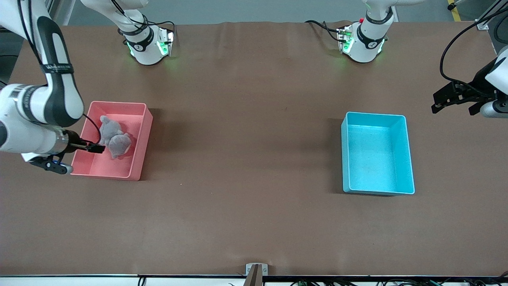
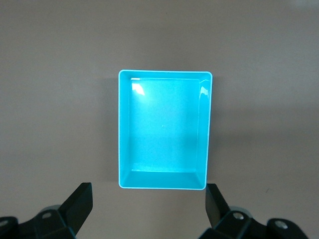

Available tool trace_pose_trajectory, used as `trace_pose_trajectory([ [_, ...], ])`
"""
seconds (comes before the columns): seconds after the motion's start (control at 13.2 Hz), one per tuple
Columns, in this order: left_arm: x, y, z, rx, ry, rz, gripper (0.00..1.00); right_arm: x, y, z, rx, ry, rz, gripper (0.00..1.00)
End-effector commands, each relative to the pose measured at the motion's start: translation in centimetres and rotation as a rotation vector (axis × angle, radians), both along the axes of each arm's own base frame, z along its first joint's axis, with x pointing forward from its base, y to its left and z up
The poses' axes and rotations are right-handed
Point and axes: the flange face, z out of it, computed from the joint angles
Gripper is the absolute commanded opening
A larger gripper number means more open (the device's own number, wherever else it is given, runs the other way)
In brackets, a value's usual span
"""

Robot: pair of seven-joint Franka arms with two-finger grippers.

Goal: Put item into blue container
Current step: 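Reach the right gripper into the pink tray and grasp a gray plush, then lift the gray plush out of the pink tray with the right gripper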

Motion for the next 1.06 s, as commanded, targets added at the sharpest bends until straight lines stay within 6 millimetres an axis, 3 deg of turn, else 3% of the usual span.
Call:
trace_pose_trajectory([
  [0.0, 0.0, 0.0, 0.4, -0.014, 0.0, -0.002, 1.0, -2.7, 0.0, -2.8, -0.017, -0.034, -0.098, 1.0],
  [0.23, 0.0, -0.1, 0.4, -0.014, 0.0, 0.0, 1.0, -2.8, 1.9, -4.6, -0.053, -0.029, -0.215, 1.0],
  [0.38, 0.0, -0.1, 0.4, -0.014, 0.0, 0.001, 1.0, -2.8, 1.6, -7.2, -0.062, -0.009, -0.236, 1.0],
  [0.83, 0.0, -0.1, 0.4, -0.014, 0.0, 0.0, 1.0, -3.5, 1.8, -11.7, -0.023, 0.045, -0.312, 0.98],
  [0.91, 0.0, 0.0, 0.4, -0.014, 0.0, 0.001, 1.0, -3.6, 1.9, -11.7, -0.019, 0.051, -0.317, 0.88],
  [0.99, 0.0, -0.1, 0.4, -0.014, 0.0, 0.0, 1.0, -3.6, 2.0, -11.8, -0.019, 0.056, -0.316, 0.68],
])
